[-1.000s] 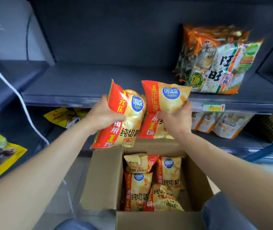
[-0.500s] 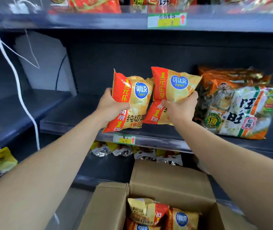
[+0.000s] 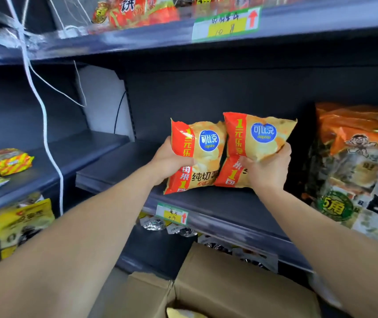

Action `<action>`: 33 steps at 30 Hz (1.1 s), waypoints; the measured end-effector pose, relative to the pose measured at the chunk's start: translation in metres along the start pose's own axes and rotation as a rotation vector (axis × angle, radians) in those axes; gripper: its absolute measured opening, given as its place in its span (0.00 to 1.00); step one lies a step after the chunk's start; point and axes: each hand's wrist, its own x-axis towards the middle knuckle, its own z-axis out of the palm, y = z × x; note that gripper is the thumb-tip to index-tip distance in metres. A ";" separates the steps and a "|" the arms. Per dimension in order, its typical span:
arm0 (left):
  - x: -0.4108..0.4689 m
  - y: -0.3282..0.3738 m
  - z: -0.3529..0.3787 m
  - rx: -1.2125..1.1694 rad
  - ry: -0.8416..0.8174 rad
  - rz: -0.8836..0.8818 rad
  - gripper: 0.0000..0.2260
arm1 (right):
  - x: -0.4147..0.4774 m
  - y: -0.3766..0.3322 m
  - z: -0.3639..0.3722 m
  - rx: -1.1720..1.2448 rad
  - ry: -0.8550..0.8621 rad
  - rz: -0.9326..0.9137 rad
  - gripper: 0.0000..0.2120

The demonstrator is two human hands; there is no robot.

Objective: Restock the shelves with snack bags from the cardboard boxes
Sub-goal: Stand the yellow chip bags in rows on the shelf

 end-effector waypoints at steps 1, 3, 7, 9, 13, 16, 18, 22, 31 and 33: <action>0.005 -0.004 -0.002 -0.011 -0.006 0.004 0.31 | 0.002 0.003 0.004 0.004 0.000 -0.004 0.38; 0.015 -0.012 -0.006 -0.040 -0.013 0.012 0.29 | 0.005 0.009 0.014 0.012 0.005 -0.015 0.38; 0.034 -0.025 -0.018 -0.057 -0.050 0.012 0.26 | 0.009 0.019 0.034 -0.019 0.039 -0.021 0.40; 0.045 -0.028 -0.025 -0.065 -0.073 0.010 0.26 | 0.011 0.022 0.042 -0.045 0.060 -0.019 0.39; 0.076 -0.031 -0.044 -0.015 -0.134 0.038 0.29 | 0.018 0.019 0.066 -0.067 0.113 -0.029 0.39; 0.105 -0.039 -0.061 -0.016 -0.209 0.027 0.30 | 0.022 0.015 0.091 -0.087 0.141 -0.037 0.38; 0.124 -0.045 -0.070 -0.010 -0.256 0.012 0.27 | 0.027 0.015 0.107 -0.098 0.164 -0.039 0.37; 0.161 -0.057 -0.086 0.024 -0.372 -0.039 0.24 | 0.036 0.016 0.137 -0.127 0.206 -0.043 0.38; 0.217 -0.069 -0.069 0.053 -0.164 0.005 0.41 | 0.056 0.029 0.174 -0.264 0.219 0.037 0.36; 0.221 -0.075 -0.058 0.026 -0.112 -0.019 0.49 | 0.059 0.032 0.175 -0.248 0.252 0.059 0.37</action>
